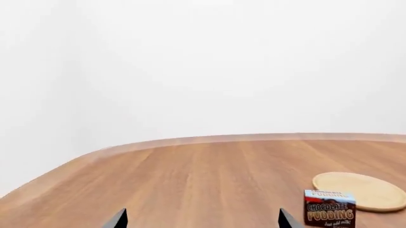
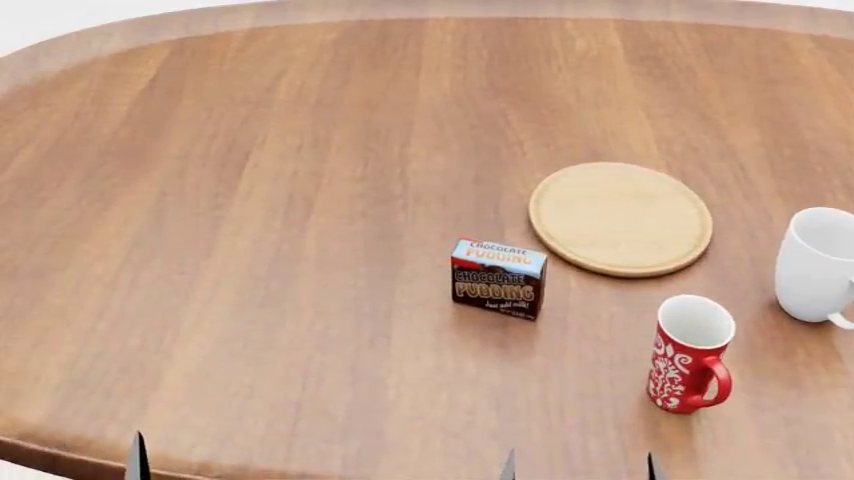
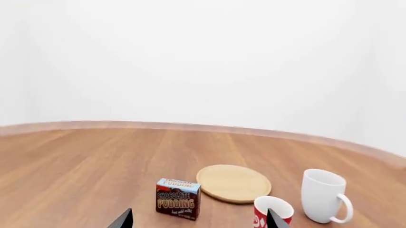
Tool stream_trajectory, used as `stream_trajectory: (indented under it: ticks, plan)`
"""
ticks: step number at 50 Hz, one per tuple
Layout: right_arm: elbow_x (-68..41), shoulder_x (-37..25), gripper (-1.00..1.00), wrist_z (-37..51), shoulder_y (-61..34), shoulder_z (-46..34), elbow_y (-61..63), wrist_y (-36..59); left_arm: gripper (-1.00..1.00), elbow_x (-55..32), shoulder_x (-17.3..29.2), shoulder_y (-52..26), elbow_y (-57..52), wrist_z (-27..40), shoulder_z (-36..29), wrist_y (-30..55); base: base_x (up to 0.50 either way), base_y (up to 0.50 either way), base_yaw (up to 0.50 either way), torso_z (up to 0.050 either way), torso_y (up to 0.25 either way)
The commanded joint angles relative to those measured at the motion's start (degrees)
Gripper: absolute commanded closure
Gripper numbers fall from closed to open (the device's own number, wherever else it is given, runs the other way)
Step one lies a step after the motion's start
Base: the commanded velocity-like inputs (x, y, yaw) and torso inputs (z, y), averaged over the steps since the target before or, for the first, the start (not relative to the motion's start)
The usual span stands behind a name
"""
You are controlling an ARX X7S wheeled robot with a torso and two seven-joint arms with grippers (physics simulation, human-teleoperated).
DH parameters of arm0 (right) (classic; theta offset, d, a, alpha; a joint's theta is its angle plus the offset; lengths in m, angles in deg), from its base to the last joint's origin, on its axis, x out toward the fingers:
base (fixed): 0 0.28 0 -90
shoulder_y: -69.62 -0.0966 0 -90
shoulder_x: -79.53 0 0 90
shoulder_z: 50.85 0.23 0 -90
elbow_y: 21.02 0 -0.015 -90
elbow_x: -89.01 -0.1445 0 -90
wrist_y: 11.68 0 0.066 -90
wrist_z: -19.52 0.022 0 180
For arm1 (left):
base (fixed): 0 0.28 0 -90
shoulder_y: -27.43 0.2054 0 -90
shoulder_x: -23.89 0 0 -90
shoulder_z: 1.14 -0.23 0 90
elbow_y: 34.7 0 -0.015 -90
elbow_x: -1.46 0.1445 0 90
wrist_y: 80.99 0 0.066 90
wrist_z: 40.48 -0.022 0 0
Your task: Put the chocolate pudding to the left of the plate.
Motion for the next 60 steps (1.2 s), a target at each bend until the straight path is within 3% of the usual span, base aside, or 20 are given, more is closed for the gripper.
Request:
stream_trajectory:
  ticks: [1, 60]
  plan:
    - [0.5, -0.6, -1.00, 1.0, 1.1, -0.4, 2.6, 0.1, -1.00, 0.2, 0.7, 1.5, -3.5, 1.2, 0.2, 0.3, 0.00, 0.00, 0.00, 0.000, 0.000]
    - [-0.3, -3.0, -1.00, 4.1, -0.5, -3.2, 1.4, 1.7, -1.00, 0.6, 2.4, 0.7, -2.2, 3.0, -2.2, -0.1, 0.12, 0.00, 0.00, 0.000, 0.000]
